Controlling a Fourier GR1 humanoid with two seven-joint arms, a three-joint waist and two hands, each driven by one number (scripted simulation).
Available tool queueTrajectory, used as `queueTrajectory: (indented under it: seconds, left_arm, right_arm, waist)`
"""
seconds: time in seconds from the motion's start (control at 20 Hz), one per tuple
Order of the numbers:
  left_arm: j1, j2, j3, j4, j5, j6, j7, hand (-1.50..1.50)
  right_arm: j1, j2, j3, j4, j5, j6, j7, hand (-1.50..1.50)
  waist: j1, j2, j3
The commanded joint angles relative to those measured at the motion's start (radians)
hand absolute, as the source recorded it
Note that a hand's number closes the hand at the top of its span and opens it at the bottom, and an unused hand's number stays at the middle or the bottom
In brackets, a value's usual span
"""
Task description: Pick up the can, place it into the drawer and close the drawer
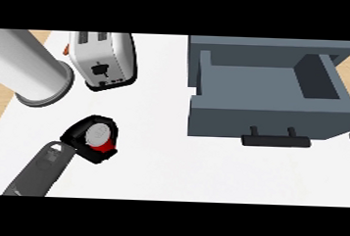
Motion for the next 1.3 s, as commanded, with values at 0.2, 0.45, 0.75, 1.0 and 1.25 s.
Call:
queueTrajectory:
  seconds: [0.2, 0.45, 0.75, 1.0, 1.25]
  left_arm:
    - [0.036, -0.054, 0.382, 0.069, 0.322, 0.394, 0.108, 1.5]
    - [0.057, -0.159, 0.361, -0.148, 0.339, 0.541, 0.196, 1.5]
    - [0.067, -0.156, 0.268, -0.513, 0.317, 0.608, 0.478, 1.5]
    - [0.077, -0.207, 0.191, -0.711, 0.253, 0.709, 0.596, 1.5]
    - [0.019, -0.244, 0.122, -0.892, 0.21, 0.788, 0.814, 1.5]
  right_arm:
    - [0.023, 0.026, 0.0, -0.01, 0.003, -0.016, -0.001, -1.5]
    - [0.102, 0.042, 0.004, -0.07, -0.006, 0.013, -0.013, -1.5]
    - [0.062, 0.037, -0.019, 0.007, 0.023, 0.005, -0.06, -1.5]
    - [0.022, 0.005, -0.045, -0.046, -0.032, 0.0, 0.016, -1.5]
    - [0.129, 0.054, 0.006, -0.073, 0.013, 0.02, -0.052, -1.5]
  waist:
    - [0.037, -0.007, 0.002]
    - [0.017, -0.012, 0.003]
    - [0.018, -0.007, 0.003]
    - [0.009, -0.003, 0.001]
    - [0.001, -0.004, 0.001]
